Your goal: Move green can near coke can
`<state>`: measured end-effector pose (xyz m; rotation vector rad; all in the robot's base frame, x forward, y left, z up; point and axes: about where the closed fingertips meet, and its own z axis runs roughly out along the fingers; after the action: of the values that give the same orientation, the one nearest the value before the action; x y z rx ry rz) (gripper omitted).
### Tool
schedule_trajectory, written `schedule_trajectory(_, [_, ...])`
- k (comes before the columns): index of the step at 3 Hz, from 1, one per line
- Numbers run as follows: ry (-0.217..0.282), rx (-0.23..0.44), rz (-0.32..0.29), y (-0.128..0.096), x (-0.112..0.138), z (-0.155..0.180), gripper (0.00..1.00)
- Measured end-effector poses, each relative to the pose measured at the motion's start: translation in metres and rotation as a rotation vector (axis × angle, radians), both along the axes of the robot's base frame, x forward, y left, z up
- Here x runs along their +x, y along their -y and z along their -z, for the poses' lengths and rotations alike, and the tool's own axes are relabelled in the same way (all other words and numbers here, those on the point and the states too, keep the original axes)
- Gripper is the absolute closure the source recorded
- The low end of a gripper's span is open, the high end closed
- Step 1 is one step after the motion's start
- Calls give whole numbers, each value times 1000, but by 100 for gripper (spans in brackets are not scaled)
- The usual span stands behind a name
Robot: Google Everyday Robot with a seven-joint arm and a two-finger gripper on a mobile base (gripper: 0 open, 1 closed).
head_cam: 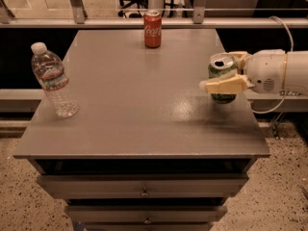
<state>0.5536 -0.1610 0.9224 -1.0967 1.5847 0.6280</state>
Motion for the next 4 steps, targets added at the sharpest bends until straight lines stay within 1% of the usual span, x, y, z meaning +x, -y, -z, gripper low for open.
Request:
schedule_trajectory(1, [9, -1, 2, 1, 2, -5, 100])
schedule_trajectory(2, [9, -1, 2, 1, 2, -5, 100])
schedule_trajectory(3, [63, 42, 30, -3, 21, -9, 100])
schedule_trajectory(4, [164, 131, 85, -12, 78, -20, 100])
